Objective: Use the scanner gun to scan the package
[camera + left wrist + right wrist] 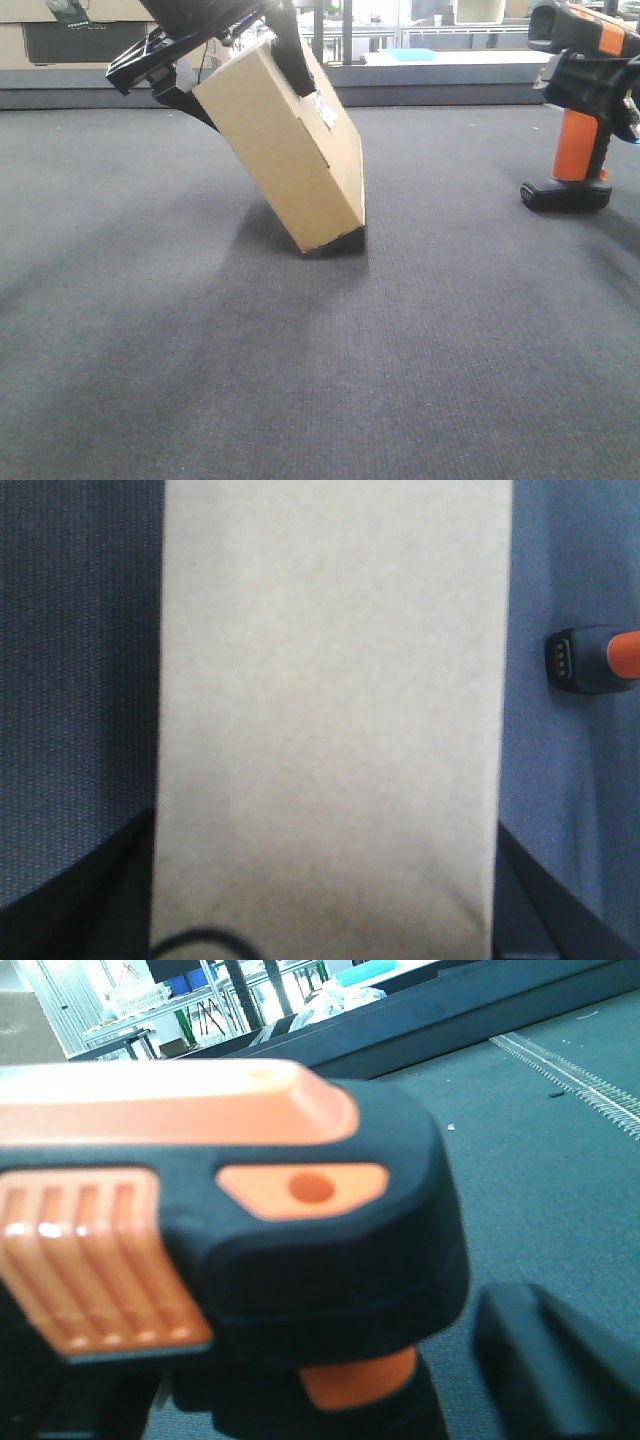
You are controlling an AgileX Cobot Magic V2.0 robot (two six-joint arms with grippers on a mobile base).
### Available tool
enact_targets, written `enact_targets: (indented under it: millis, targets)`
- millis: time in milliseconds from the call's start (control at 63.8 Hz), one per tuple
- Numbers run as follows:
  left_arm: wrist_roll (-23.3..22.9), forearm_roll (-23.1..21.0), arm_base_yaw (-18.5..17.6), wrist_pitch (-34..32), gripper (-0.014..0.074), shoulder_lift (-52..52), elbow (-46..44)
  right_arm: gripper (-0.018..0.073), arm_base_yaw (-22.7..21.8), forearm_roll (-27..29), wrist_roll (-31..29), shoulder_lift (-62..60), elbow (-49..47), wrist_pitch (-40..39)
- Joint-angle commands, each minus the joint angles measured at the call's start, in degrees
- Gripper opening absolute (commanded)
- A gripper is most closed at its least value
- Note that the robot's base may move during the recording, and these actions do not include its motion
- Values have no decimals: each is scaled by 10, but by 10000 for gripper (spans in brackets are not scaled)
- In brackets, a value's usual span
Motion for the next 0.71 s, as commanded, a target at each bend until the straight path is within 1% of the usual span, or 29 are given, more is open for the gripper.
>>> enact_targets:
  millis: [0,16,31,47,63,78,172,313,376,533,689]
  targets:
    - [1,-6,-5,-13,-111,-3,-4,283,0,1,0,1,-4,-7]
    - [1,-6,-5,-13,-111,-3,-4,227,0,0,0,1,-4,-7]
    - [1,-6,-5,-13,-111,-3,-4,207,0,0,0,1,-4,-7]
    - [1,-6,-5,-13,-111,-3,-4,168,0,-1,0,1,-4,-7]
    - [1,-7,-5,-13,-111,-3,-4,128,0,-3,0,1,-4,-7]
    - [1,-7,-5,-13,-111,-3,-4,68,0,-5,0,1,-4,-7]
    - [1,-7,-5,-13,-111,-3,-4,-167,0,-23,0,1,-4,-9]
    - [1,-9,-5,-13,-111,-3,-4,-162,0,-37,-2,1,-4,-19]
    - [1,-12,-5,-13,-111,-3,-4,-162,0,-40,-18,-5,-4,-25]
    - [1,-30,-5,-14,-111,-3,-4,-162,0,-59,-103,-34,-4,-12]
    - [1,-42,-5,-26,-111,-3,-4,-162,1,-57,-196,-79,-4,8]
